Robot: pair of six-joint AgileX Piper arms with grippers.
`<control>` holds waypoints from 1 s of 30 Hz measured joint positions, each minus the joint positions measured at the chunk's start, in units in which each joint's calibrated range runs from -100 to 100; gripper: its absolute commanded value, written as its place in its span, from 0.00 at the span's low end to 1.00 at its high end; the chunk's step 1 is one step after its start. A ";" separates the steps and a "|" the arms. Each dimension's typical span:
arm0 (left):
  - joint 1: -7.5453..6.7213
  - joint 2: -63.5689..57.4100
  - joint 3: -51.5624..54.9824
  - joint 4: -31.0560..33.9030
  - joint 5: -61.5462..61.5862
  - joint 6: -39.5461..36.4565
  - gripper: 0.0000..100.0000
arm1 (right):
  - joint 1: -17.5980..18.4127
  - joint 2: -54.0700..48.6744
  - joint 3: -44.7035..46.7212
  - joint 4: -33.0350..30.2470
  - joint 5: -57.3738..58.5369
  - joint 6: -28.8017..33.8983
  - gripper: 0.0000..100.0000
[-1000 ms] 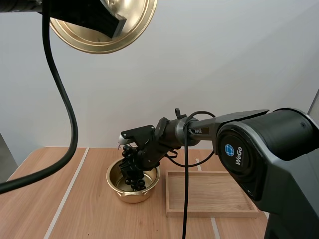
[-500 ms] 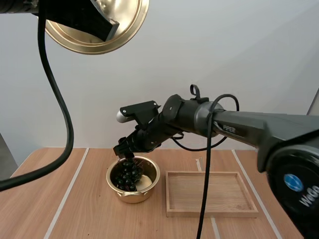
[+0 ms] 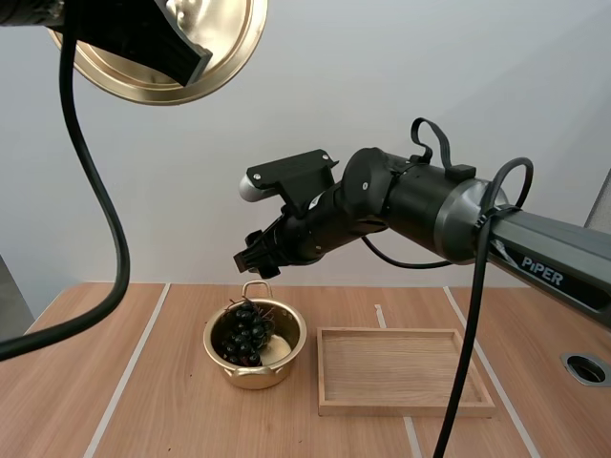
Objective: Open the lid, put the grape in the pot, and close it
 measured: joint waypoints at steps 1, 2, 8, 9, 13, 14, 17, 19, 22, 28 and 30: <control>0.00 0.00 0.00 0.00 0.00 0.00 0.00 | 0.00 0.00 0.00 0.00 0.01 0.11 0.60; 0.00 0.00 0.00 0.00 0.00 0.00 0.00 | 0.00 0.00 0.00 -0.15 0.18 0.46 0.37; 0.00 0.00 0.00 0.00 0.00 0.00 0.00 | 0.00 0.00 0.00 -0.37 -1.21 0.85 0.00; 0.00 0.00 0.00 0.00 0.00 0.00 0.00 | 0.00 0.00 0.00 -0.37 -1.73 0.85 0.00; 0.00 0.00 0.00 0.10 0.00 0.00 0.00 | 0.00 1.15 0.00 -0.37 -6.96 0.85 0.00; 0.00 0.00 0.00 0.10 0.00 0.00 0.00 | 0.00 2.23 0.00 0.03 -8.14 0.85 0.00; 0.00 0.00 0.00 0.10 0.00 0.00 0.00 | 0.00 5.48 0.00 0.47 -9.16 0.85 0.00; 0.00 0.00 0.00 0.10 0.00 0.00 0.00 | 0.00 10.24 0.00 0.81 -11.60 0.85 0.00; 0.00 0.00 0.00 0.10 0.00 0.00 0.00 | 0.00 15.11 0.00 0.91 -14.40 0.85 0.00; 0.00 0.00 0.00 0.10 0.00 0.00 0.00 | 0.00 21.75 -1.56 0.91 -17.83 0.85 0.00; 0.00 0.00 0.00 0.10 0.00 0.00 0.00 | 0.03 23.05 -2.28 0.91 -18.79 0.85 0.00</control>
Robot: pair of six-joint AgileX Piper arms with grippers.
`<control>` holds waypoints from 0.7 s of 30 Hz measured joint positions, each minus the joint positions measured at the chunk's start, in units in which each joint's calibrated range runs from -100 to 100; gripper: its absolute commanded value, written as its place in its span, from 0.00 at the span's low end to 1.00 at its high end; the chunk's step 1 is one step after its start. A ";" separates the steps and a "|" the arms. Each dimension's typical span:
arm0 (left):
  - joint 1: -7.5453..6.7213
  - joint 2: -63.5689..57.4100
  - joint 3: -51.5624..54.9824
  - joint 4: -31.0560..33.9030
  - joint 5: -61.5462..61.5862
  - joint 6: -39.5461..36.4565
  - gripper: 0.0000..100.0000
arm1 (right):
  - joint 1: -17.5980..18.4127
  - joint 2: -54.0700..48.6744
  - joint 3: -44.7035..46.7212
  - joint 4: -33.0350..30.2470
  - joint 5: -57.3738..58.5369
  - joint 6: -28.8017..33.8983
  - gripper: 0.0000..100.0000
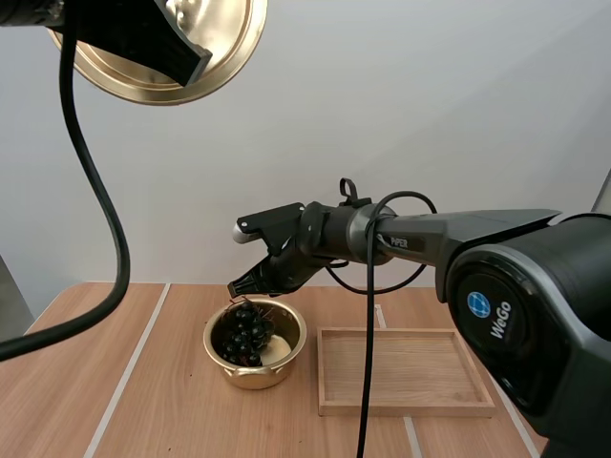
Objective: Open the lid, put the grape in the pot, and close it
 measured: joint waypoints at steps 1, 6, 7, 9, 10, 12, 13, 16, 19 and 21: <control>0.00 0.00 0.00 0.00 0.00 0.00 0.00 | 0.06 0.58 -0.44 0.15 -0.01 0.00 0.00; 0.00 0.00 0.00 0.00 1.99 0.00 0.00 | 1.76 2.17 -4.27 0.70 -0.21 0.00 0.00; 0.00 0.00 0.00 0.00 2.26 0.00 0.00 | 1.92 2.17 -4.65 0.70 -0.21 0.00 0.00; 0.00 0.00 0.00 0.00 3.10 0.00 0.00 | 3.53 2.17 -5.21 0.70 -0.34 0.00 0.00; 0.00 0.00 0.00 0.00 3.42 0.00 0.00 | 3.87 2.17 -5.21 0.57 -0.34 0.00 0.00; 0.00 0.00 0.00 0.00 4.01 0.00 0.00 | 4.14 2.17 -5.21 0.36 -0.77 0.00 0.00; 0.00 0.00 0.00 0.00 3.98 0.00 0.00 | 4.29 2.17 -5.21 0.23 -0.99 0.00 0.00; 0.00 0.00 0.00 0.00 3.98 0.00 0.00 | 4.29 2.32 -5.21 -0.38 -2.16 -0.10 0.00; 0.00 0.00 0.00 0.00 3.98 0.00 0.00 | 4.29 3.26 -5.34 -0.80 -2.17 -0.10 0.00; 0.00 0.00 0.00 0.00 4.04 0.00 0.00 | 4.29 4.71 -5.49 -0.89 -2.17 -0.10 0.00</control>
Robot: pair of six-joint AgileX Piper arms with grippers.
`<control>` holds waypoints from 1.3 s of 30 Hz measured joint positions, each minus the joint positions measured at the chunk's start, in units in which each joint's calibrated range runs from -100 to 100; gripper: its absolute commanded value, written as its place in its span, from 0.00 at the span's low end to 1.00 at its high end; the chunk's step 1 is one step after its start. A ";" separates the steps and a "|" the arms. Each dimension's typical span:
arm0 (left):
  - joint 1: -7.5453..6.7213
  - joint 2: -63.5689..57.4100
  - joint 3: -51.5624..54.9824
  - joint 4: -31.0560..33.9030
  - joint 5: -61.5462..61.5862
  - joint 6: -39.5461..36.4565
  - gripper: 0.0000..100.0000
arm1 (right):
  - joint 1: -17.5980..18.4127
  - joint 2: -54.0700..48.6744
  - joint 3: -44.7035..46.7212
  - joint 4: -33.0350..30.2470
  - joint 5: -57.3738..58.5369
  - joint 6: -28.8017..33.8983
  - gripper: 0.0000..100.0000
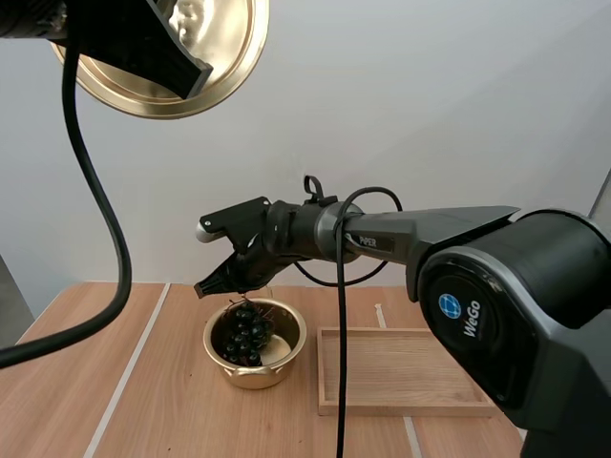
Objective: Open the lid, put the grape in the pot, and close it
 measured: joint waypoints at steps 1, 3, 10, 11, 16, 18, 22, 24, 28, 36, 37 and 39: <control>0.00 0.00 0.00 0.00 0.00 0.00 0.00 | 0.00 1.01 0.00 0.00 0.24 0.00 0.00; 0.00 0.00 0.00 0.00 0.00 0.00 0.00 | 0.00 2.79 0.00 -0.14 0.81 0.00 0.00; 0.00 0.00 0.00 0.00 0.00 0.00 0.00 | 0.00 6.63 0.00 -2.22 0.62 0.00 0.00; 0.00 0.00 0.00 0.00 0.16 0.00 0.00 | 0.00 7.17 -0.09 -2.68 0.44 0.00 0.00; 0.00 0.00 0.00 0.00 0.16 0.00 0.00 | -0.33 8.49 -0.26 -3.45 0.38 0.00 0.00; 0.00 0.00 0.00 0.00 0.16 0.00 0.00 | -0.80 8.62 -0.25 -3.45 0.96 0.00 0.00; 0.00 0.00 0.00 0.00 0.16 0.00 0.00 | -1.66 8.62 -0.29 -3.73 3.09 0.00 0.00; 0.00 0.00 0.00 0.00 0.16 0.00 0.00 | -2.01 8.62 -0.29 -4.10 4.17 0.00 0.00; 0.00 0.00 0.00 0.00 0.16 0.00 0.00 | -2.34 8.25 1.91 -5.12 3.27 0.09 0.00; 0.00 0.00 0.00 0.00 0.16 0.00 0.00 | -2.42 7.14 3.73 -9.01 3.57 1.38 0.00; 0.00 0.00 0.00 0.00 0.16 0.00 0.00 | -2.50 6.88 3.73 -9.23 4.17 1.50 0.00; 0.00 0.00 0.00 0.00 0.16 0.00 0.00 | -2.57 6.28 3.86 -9.80 5.46 1.71 0.00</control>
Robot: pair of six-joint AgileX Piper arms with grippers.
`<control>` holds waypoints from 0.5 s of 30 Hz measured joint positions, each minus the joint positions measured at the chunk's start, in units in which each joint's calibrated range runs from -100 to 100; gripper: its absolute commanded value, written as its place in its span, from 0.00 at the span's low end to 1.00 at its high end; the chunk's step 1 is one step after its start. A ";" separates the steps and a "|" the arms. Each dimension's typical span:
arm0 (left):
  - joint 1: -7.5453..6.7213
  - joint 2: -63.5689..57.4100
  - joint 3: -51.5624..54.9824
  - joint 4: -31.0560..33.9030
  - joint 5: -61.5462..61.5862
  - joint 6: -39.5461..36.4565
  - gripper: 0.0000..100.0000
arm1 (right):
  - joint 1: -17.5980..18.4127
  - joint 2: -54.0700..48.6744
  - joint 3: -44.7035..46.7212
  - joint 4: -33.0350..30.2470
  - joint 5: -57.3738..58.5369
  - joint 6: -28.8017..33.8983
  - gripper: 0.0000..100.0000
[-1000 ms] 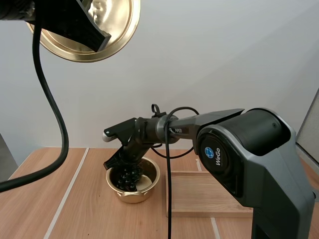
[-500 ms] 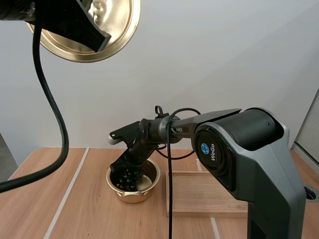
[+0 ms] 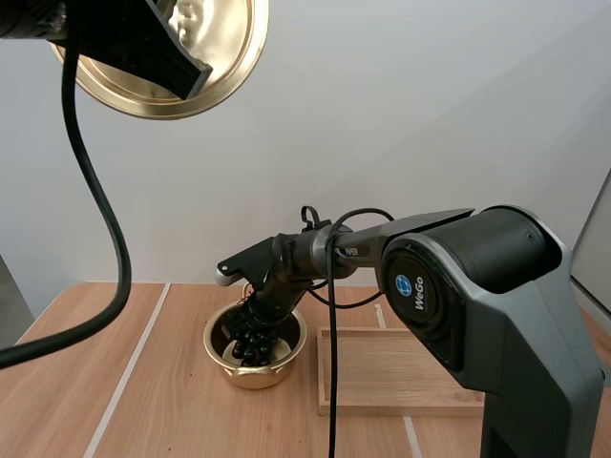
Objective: Open the lid, put the grape in the pot, and close it
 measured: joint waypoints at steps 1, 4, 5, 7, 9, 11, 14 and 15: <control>0.00 0.00 0.00 0.00 0.00 0.00 0.00 | 0.00 -0.13 0.01 -0.03 0.10 0.01 0.00; 0.00 0.00 0.00 0.00 0.00 0.00 0.00 | -0.22 -1.36 0.58 -0.47 2.47 0.41 0.00; 0.00 0.00 0.00 0.00 0.00 0.00 0.00 | -0.16 -1.37 0.58 -0.47 2.71 0.52 0.00; 0.00 0.00 0.00 0.00 0.00 0.00 0.00 | -0.30 -2.11 1.16 -0.86 4.35 0.52 0.00; 0.00 0.00 0.00 0.00 0.00 0.00 0.00 | -0.38 -2.78 1.32 -1.11 5.58 0.61 0.00; 0.00 0.00 0.00 0.00 0.00 0.00 0.00 | -0.39 -3.60 1.44 -1.21 5.80 0.61 0.00; 0.00 0.00 0.00 0.00 -0.19 0.00 0.00 | -0.39 -6.18 1.44 -1.21 6.13 0.61 0.00; 0.00 0.00 0.00 0.00 -0.19 0.00 0.00 | -0.39 -6.76 1.44 -1.21 6.13 0.61 0.00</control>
